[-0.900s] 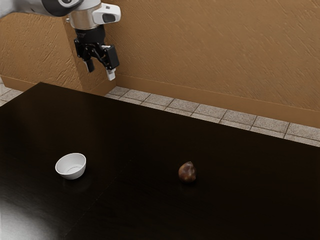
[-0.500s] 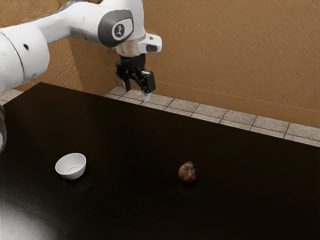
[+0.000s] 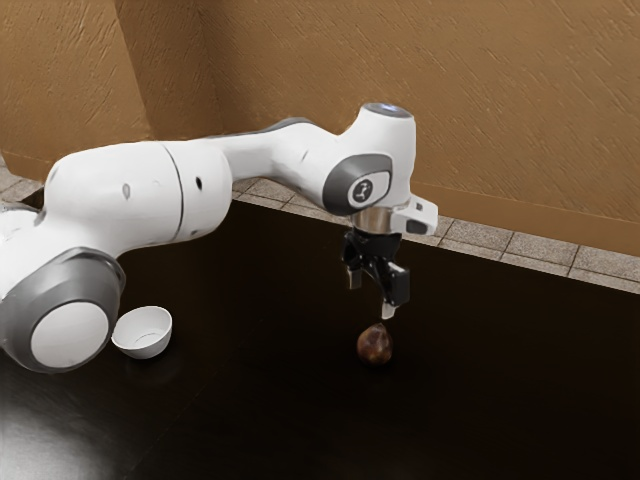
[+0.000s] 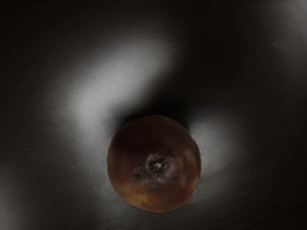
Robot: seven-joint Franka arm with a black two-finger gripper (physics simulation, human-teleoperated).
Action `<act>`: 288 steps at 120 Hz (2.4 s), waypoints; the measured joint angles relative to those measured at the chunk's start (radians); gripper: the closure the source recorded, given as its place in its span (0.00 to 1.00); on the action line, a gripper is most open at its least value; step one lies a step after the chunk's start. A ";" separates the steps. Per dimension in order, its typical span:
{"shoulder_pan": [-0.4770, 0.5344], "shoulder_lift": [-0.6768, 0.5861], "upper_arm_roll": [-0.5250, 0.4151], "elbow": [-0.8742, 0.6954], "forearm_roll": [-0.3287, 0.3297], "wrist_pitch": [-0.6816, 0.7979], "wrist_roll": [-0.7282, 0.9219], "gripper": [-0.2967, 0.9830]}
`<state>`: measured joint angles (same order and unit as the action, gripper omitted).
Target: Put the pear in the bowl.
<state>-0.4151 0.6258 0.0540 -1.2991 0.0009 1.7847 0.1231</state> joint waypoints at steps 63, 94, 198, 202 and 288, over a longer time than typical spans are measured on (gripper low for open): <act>0.002 0.204 0.009 0.193 -0.018 -0.135 -0.165 0.23; 0.008 0.266 0.008 0.208 -0.021 -0.069 -0.199 0.23; 0.017 0.253 0.007 0.209 -0.018 -0.073 -0.233 0.54; 0.021 0.245 0.007 0.207 -0.018 -0.081 -0.234 0.55; 0.228 0.174 -0.004 0.158 -0.003 -0.339 -0.227 0.56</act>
<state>-0.1873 0.7997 0.0501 -1.1408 -0.0026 1.4456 -0.1043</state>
